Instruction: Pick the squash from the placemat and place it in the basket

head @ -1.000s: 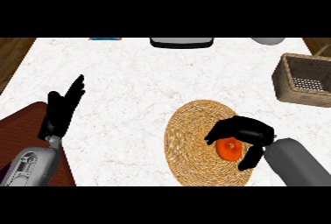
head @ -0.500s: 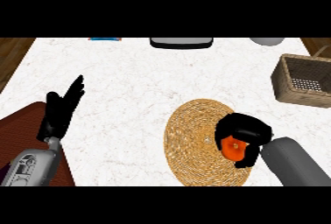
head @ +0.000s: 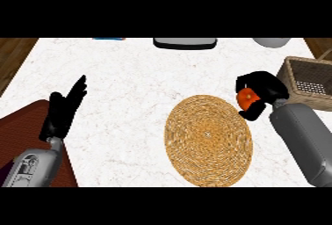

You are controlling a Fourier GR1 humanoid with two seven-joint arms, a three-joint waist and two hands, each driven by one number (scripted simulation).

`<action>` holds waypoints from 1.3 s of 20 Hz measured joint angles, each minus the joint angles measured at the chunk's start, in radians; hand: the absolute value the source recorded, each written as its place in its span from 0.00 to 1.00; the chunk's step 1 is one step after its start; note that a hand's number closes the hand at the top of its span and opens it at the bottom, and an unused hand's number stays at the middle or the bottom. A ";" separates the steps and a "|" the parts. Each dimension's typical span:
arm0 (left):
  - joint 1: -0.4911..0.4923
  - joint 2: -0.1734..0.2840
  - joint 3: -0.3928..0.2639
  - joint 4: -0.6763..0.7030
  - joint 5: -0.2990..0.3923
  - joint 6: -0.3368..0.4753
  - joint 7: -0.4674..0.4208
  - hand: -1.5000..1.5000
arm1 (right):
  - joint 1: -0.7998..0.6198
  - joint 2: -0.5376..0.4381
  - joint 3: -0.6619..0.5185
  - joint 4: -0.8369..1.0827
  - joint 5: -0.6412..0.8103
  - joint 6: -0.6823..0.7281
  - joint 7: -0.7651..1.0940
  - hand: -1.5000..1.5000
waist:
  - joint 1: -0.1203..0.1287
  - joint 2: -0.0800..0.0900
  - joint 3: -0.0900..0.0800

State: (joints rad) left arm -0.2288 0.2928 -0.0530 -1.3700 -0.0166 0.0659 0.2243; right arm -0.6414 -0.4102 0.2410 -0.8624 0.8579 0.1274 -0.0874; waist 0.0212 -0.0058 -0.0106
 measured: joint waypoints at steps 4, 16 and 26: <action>0.002 -0.004 -0.003 -0.001 -0.003 -0.001 -0.003 0.50 | -0.142 0.104 -0.059 0.010 0.016 0.008 0.316 1.00 | 0.008 0.001 0.005; 0.013 0.001 0.021 0.001 0.004 -0.005 0.001 0.50 | -0.515 0.266 -0.288 -0.203 -0.084 -0.088 0.800 1.00 | -0.018 -0.003 0.010; 0.018 -0.011 0.023 -0.018 -0.012 -0.005 0.002 0.50 | -0.799 0.130 -0.397 -0.179 -0.087 -0.031 0.953 1.00 | -0.010 0.004 0.010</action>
State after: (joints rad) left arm -0.2104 0.2818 -0.0297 -1.3884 -0.0291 0.0606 0.2259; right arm -1.4402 -0.2801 -0.1562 -1.0410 0.7714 0.0968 0.8656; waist 0.0112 -0.0015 -0.0008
